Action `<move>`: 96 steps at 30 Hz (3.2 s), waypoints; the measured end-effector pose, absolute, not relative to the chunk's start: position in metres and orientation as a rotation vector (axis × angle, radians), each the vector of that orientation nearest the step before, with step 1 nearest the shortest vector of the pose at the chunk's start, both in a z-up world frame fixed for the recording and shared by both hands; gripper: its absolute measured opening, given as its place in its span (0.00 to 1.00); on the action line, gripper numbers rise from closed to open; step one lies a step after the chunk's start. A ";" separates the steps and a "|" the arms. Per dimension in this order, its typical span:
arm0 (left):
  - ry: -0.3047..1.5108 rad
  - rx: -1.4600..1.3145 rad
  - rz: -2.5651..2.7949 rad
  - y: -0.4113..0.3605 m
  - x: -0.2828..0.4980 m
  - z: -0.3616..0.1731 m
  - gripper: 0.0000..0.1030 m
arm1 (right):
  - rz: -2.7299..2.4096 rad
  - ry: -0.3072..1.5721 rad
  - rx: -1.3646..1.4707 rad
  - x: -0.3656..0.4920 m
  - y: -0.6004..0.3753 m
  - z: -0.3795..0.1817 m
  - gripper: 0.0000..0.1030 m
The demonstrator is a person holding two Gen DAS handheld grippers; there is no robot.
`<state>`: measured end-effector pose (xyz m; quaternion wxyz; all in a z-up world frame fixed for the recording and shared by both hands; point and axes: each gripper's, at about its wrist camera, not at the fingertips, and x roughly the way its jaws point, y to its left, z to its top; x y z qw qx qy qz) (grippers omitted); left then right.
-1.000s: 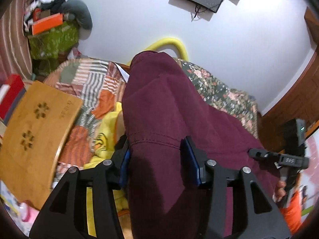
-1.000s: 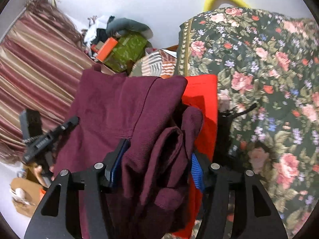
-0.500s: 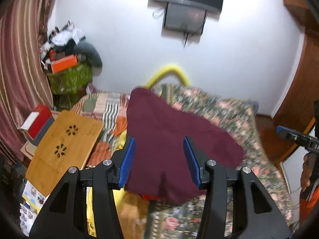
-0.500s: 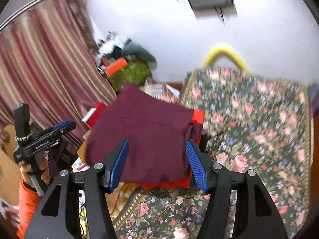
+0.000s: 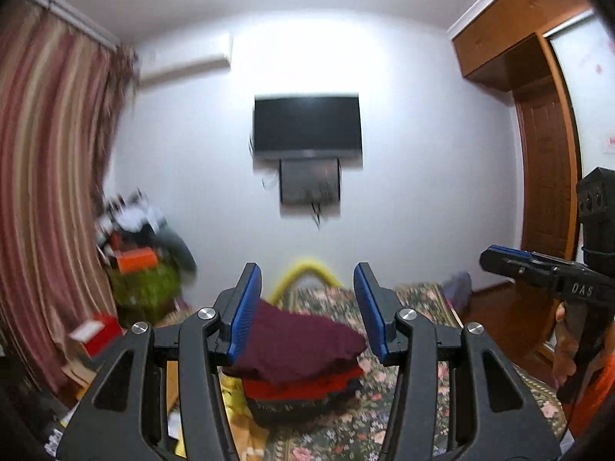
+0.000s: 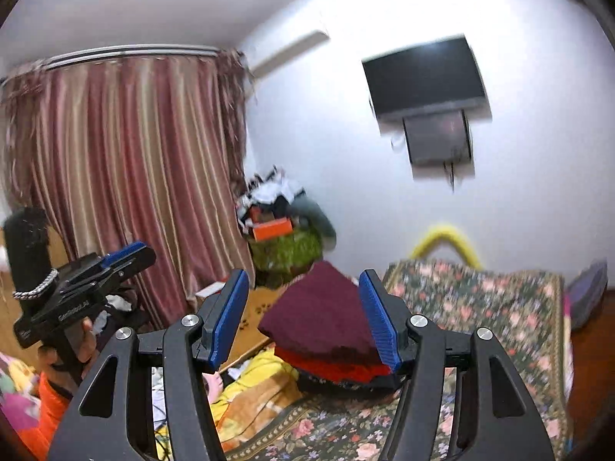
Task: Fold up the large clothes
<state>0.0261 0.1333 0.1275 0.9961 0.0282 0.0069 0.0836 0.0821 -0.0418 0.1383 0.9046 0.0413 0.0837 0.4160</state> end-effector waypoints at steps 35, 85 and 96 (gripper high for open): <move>0.021 0.004 0.390 0.100 -0.006 0.042 0.92 | 0.619 0.133 0.063 0.034 -0.052 0.094 1.00; 0.064 -0.026 0.333 0.101 0.009 0.029 0.99 | 0.604 0.194 0.020 0.034 -0.049 0.088 1.00; 0.066 -0.045 0.306 0.100 0.007 0.029 0.99 | 0.597 0.189 0.027 0.037 -0.053 0.087 1.00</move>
